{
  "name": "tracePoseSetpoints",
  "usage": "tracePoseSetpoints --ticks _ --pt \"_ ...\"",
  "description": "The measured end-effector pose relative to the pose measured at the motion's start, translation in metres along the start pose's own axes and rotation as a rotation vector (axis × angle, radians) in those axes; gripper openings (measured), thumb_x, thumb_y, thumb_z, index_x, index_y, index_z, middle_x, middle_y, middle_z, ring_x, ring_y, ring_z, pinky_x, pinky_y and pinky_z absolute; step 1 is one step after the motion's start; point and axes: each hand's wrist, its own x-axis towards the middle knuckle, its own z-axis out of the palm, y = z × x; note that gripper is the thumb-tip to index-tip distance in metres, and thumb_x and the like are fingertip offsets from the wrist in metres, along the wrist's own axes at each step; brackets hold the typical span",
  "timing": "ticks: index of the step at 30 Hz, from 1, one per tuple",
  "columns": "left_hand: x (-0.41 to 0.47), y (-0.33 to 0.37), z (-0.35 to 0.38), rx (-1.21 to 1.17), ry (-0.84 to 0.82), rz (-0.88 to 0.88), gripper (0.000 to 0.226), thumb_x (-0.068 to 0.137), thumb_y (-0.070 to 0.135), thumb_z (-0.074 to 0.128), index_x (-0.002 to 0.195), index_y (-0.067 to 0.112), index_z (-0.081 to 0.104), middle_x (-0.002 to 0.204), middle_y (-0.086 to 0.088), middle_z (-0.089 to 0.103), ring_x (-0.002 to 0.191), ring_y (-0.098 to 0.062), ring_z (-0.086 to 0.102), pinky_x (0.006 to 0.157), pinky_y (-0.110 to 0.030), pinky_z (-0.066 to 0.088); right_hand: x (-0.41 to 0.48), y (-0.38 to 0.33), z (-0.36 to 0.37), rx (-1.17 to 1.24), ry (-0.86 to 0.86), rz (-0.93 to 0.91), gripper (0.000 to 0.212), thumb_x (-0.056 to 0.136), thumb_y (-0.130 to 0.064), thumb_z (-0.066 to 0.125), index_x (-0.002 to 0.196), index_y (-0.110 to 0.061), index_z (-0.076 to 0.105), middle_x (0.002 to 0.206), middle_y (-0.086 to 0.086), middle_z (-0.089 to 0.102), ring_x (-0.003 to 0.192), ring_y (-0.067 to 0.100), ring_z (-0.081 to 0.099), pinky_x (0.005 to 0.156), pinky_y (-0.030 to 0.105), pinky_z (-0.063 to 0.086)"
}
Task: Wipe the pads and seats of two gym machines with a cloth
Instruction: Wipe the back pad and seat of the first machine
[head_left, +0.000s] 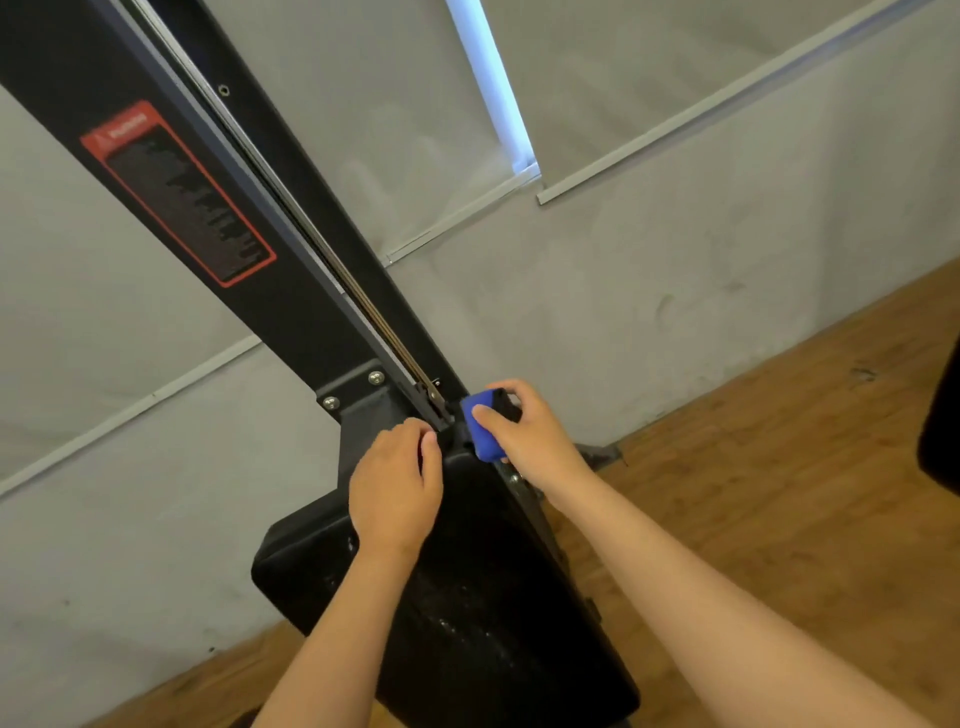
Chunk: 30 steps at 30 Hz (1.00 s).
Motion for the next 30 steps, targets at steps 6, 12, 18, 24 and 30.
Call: tracePoseSetpoints --ticks 6,12,18,24,30 --pt "0.0 0.004 0.006 0.044 0.078 -0.029 0.027 0.093 0.03 0.03 0.085 0.022 0.055 0.065 0.009 0.05 0.056 -0.003 0.041 0.049 -0.016 0.025 0.021 0.006 0.003 -0.147 -0.069 -0.118 0.028 0.09 -0.026 0.064 0.116 -0.023 0.055 0.101 -0.01 0.056 0.087 0.002 0.055 0.073 0.014 0.044" --pt "-0.003 0.002 0.008 0.045 0.088 -0.025 0.031 0.093 0.031 0.028 0.087 0.02 0.057 0.067 0.008 0.049 0.058 -0.005 0.042 0.051 -0.016 0.025 0.008 0.069 -0.008 -0.04 -0.007 0.14 0.021 0.093 -0.028 0.059 0.113 -0.02 0.058 0.106 0.001 0.063 0.092 0.013 0.06 0.084 0.032 0.05" --pt "-0.002 0.002 0.011 0.05 0.084 -0.03 0.032 0.093 0.03 0.026 0.087 0.019 0.056 0.066 0.006 0.049 0.057 -0.008 0.044 0.05 -0.018 0.027 0.011 0.039 0.001 0.055 0.011 -0.043 0.015 0.093 -0.024 0.058 0.107 -0.026 0.056 0.096 -0.011 0.059 0.09 0.001 0.057 0.082 0.017 0.044" --pt "-0.002 0.004 0.011 0.046 0.08 -0.046 0.034 0.094 0.031 0.025 0.088 0.019 0.056 0.068 0.005 0.051 0.059 -0.009 0.045 0.052 -0.017 0.03 0.012 0.038 0.001 0.041 -0.006 -0.062 0.017 0.092 -0.023 0.06 0.109 -0.025 0.056 0.095 -0.012 0.059 0.09 0.001 0.057 0.088 0.024 0.048" --pt "-0.003 0.004 0.011 0.058 0.083 -0.047 0.038 0.094 0.032 0.023 0.09 0.017 0.058 0.07 0.003 0.053 0.061 -0.01 0.047 0.053 -0.015 0.028 -0.027 0.097 -0.015 0.026 0.058 0.185 0.016 0.094 -0.024 0.057 0.11 -0.02 0.058 0.098 0.004 0.063 0.087 0.018 0.06 0.08 0.032 0.049"
